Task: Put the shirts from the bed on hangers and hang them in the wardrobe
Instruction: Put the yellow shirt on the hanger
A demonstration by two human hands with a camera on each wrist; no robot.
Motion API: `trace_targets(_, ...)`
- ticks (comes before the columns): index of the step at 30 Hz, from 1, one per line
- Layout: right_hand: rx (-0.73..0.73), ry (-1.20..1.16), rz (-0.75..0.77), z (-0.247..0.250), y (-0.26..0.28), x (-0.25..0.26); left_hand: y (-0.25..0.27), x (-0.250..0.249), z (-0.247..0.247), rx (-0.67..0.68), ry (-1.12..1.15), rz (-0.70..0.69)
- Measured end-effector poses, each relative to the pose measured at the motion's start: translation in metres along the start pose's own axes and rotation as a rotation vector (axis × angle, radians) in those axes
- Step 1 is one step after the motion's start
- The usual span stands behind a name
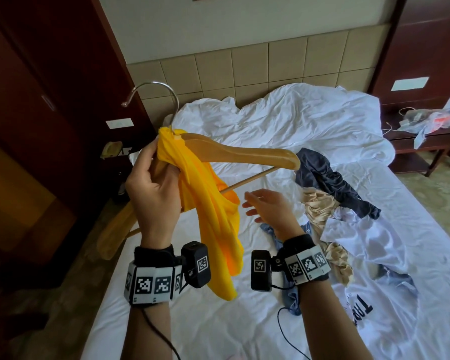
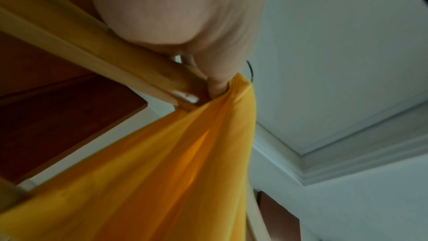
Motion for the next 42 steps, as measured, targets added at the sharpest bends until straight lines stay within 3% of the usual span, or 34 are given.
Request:
trace_targets(5,0.125,0.171,0.164,-0.016,0.008,0.014,0.005,-0.003,-0.001,0.053,-0.011,-0.022)
trace_targets(9,0.058,0.093,0.221,-0.011,0.005,0.015,0.006,-0.008,-0.002,0.095,-0.040,-0.044)
trace_targets(13,0.077,-0.345,0.075,0.001,0.004,0.000,0.005,-0.007,-0.002,0.089,-0.025,-0.038)
trace_targets(20,0.421,-0.985,-0.166,0.012,0.000,-0.009,0.002,0.001,0.005,0.055,0.000,0.000)
trace_targets(26,0.547,-1.297,-0.140,0.027,0.009,-0.012,0.005,0.004,0.008,0.067,0.008,0.032)
trace_targets(32,0.408,-1.468,-0.211,0.036,0.009,-0.022,0.005,0.000,0.008,0.092,0.013,0.047)
trace_targets(35,0.437,-1.490,-0.176,0.034,0.006,-0.027,0.005,0.000,0.010,0.098,0.003,0.037)
trace_targets(42,0.349,-1.328,-0.167,0.030,0.002,-0.029,0.003,0.006,0.020,0.095,-0.049,0.044)
Point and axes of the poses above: each hand's wrist, its own y-axis away from the middle knuckle, its own z-axis out of the back of the hand, x = y × z, the point moved 5 cm from there along -y, towards the middle knuckle, and after that the axes turned 15 degrees about y, right-handed, at the moved point
